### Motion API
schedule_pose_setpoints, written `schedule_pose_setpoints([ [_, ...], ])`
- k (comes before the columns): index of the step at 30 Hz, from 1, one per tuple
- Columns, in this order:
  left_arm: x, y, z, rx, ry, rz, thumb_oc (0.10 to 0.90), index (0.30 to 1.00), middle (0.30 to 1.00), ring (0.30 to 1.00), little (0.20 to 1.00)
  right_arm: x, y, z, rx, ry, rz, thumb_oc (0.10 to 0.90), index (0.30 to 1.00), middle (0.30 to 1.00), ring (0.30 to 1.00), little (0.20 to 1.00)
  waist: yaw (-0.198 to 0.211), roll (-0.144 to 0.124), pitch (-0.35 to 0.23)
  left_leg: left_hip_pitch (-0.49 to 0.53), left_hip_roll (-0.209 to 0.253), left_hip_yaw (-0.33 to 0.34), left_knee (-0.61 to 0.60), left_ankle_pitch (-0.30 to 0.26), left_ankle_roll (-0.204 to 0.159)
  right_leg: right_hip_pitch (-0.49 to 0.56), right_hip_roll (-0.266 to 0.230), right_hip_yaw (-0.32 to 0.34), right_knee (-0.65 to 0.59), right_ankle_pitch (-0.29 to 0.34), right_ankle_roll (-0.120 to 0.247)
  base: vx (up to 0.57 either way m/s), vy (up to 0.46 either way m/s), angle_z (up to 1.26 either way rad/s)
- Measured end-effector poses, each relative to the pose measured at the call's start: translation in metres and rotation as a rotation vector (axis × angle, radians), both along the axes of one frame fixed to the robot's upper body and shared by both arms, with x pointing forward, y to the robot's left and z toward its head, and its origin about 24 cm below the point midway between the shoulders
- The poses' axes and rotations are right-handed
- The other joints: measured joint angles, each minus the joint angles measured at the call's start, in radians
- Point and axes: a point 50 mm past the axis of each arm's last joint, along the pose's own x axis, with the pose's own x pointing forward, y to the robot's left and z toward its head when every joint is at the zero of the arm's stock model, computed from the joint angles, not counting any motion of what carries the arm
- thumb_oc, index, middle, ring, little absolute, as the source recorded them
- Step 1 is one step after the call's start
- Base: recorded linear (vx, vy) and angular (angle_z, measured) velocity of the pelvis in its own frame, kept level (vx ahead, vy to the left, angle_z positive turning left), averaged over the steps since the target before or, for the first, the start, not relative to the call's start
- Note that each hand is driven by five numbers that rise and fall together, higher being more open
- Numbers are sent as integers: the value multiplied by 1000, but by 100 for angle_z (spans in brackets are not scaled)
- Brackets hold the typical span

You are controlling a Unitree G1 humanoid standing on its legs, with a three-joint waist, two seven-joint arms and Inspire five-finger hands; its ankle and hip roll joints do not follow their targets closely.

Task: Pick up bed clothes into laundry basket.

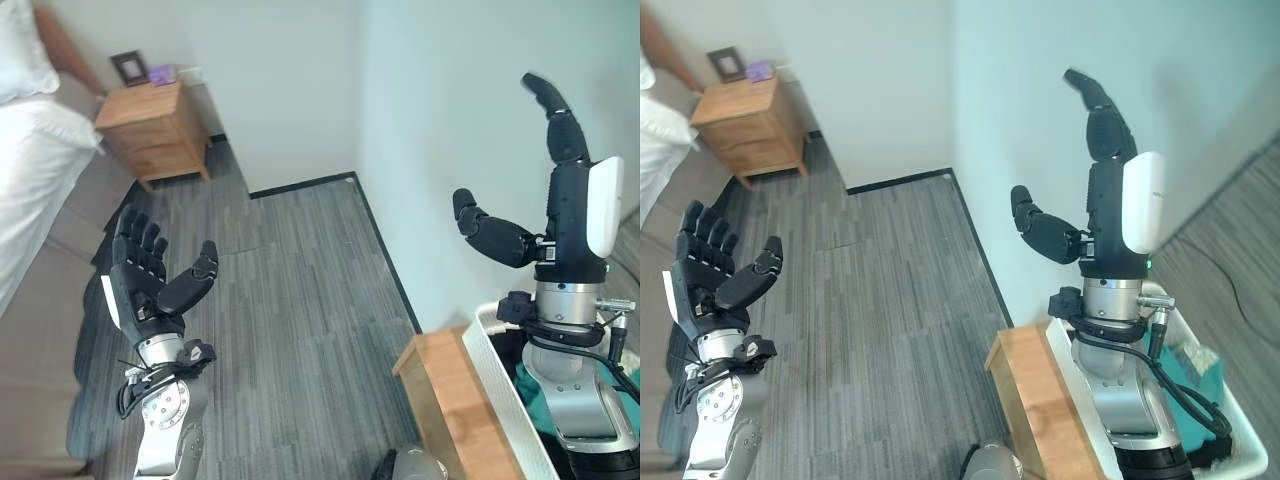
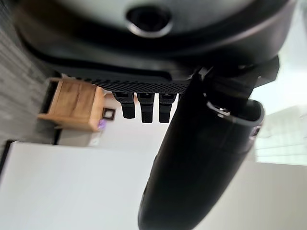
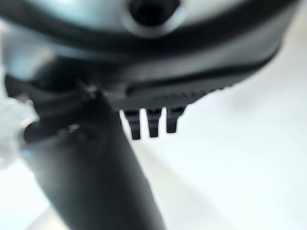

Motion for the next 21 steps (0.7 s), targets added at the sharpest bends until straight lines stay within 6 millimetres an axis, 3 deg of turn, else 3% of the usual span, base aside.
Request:
schedule_pose_setpoints([
  [1,-3,2,-3,0,20,-11,800,900,900,900,900,3,0,-6,35,31,-1,800,900,900,900,900,10,-21,-6,1,-4,1,-14,4,5,10,-3,-17,2,-4,-1,-132,217,72],
  [3,-3,2,-11,-4,54,-19,800,900,900,900,900,6,0,-9,39,57,6,800,900,900,900,900,25,-32,-1,-26,-26,-11,-26,-2,1,24,-33,-24,23,-10,25,-128,162,81],
  [4,2,-2,-17,-18,78,-40,800,900,900,900,900,7,-2,-15,50,88,2,800,900,900,900,900,-3,-33,7,-43,-40,-63,-21,-12,5,14,-59,54,81,-12,34,-84,89,157],
  [5,4,-8,-26,-37,125,-80,800,900,900,900,900,6,-5,-26,69,150,-1,800,900,900,900,900,-22,-35,7,-62,-65,-126,-35,-12,9,18,-74,217,118,-9,40,-11,73,173],
  [6,7,-12,-27,-31,132,-111,800,900,900,900,900,6,-6,-32,76,181,-5,800,900,900,900,900,-32,-39,5,-62,-76,-157,-40,-9,13,5,-70,307,139,-13,67,9,56,183],
  [7,4,-17,-32,-16,156,-150,800,900,900,900,900,8,-1,-42,85,238,22,800,900,900,900,900,-14,-35,7,-80,-94,-226,-61,4,-5,12,-46,466,91,-71,156,39,87,164],
  [8,4,-17,-31,-5,159,-161,800,900,900,900,900,9,5,-48,99,264,46,800,900,900,900,900,-11,-45,7,-134,-104,-293,-64,13,-2,54,18,585,-42,-90,171,1,58,240],
  [9,12,-21,-29,3,149,-189,800,900,900,900,900,8,4,-53,120,286,39,800,900,900,900,900,-39,-62,13,-215,-146,-430,-39,35,-3,134,104,752,-160,-133,167,50,29,323],
  [10,21,-32,-32,-24,160,-225,800,900,900,900,900,7,-4,-57,124,309,7,800,900,900,900,900,-77,-40,26,-248,-164,-527,-43,57,31,200,146,795,-218,-121,118,23,-6,308],
  [11,18,-31,-34,-47,169,-219,800,900,900,900,900,15,-1,-58,112,334,20,800,900,900,900,900,-52,-29,31,-245,-174,-536,-96,57,45,203,143,786,-213,-125,124,75,-36,220],
  [13,15,-24,-37,-68,185,-193,800,900,900,900,900,20,7,-58,134,349,54,800,900,900,900,900,11,-22,63,-230,-188,-526,-119,91,133,213,132,757,-191,-133,135,7,-155,89],
  [14,9,-16,-41,-74,206,-160,800,900,900,900,900,24,18,-58,133,362,103,800,900,900,900,900,47,-27,68,-214,-198,-514,-117,131,104,244,123,744,-193,-144,151,-18,-178,53],
  [16,5,-11,-43,-87,215,-133,800,900,900,900,900,28,29,-57,130,362,146,800,900,900,900,900,63,-20,72,-206,-206,-521,-120,148,96,252,128,695,-128,-155,162,30,-148,84],
  [17,1,-8,-43,-85,216,-123,800,900,900,900,900,32,37,-54,129,350,176,800,900,900,900,900,84,-15,73,-207,-192,-535,-123,147,94,238,130,712,-138,-200,165,-6,-148,89],
  [18,-2,-3,-41,-78,211,-106,800,900,900,900,900,36,46,-47,121,326,214,800,900,900,900,900,109,-25,73,-212,-205,-545,-134,147,85,236,129,728,-216,-160,145,-101,-110,84],
  [21,-8,-4,-44,-92,221,-106,800,900,900,900,900,40,53,-37,107,286,254,800,900,900,900,900,140,-5,79,-251,-228,-580,-147,168,58,306,142,626,-327,-111,140,-129,-19,96],
])
